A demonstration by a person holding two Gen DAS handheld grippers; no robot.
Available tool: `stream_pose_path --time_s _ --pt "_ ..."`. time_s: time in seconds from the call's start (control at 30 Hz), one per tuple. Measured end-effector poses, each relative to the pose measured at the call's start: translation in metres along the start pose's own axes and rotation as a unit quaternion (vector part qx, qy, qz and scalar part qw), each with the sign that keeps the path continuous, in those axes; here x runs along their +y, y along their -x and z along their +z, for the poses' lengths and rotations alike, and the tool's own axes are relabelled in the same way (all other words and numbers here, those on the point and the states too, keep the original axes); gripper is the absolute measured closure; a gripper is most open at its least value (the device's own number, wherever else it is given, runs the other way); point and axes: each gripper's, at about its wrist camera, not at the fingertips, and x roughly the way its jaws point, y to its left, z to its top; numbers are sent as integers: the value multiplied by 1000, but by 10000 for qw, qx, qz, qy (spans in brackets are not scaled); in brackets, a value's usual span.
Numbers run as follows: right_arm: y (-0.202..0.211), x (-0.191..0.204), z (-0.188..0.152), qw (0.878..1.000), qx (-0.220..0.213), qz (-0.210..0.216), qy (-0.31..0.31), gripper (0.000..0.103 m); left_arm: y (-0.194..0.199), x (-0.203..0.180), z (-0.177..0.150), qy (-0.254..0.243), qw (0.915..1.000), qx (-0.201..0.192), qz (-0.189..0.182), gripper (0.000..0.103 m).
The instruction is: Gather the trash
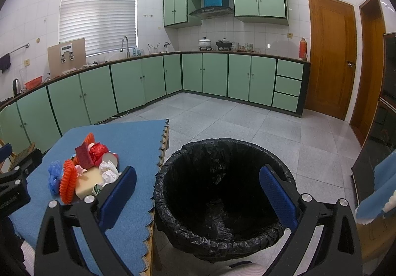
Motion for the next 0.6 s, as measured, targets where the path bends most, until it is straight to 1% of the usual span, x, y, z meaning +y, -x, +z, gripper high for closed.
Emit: stream_pose_path --time_s 0.6 --pt "-3 2 -3 10000 46 45 -6 6 -7 0 -3 4 10000 87 -4 5"
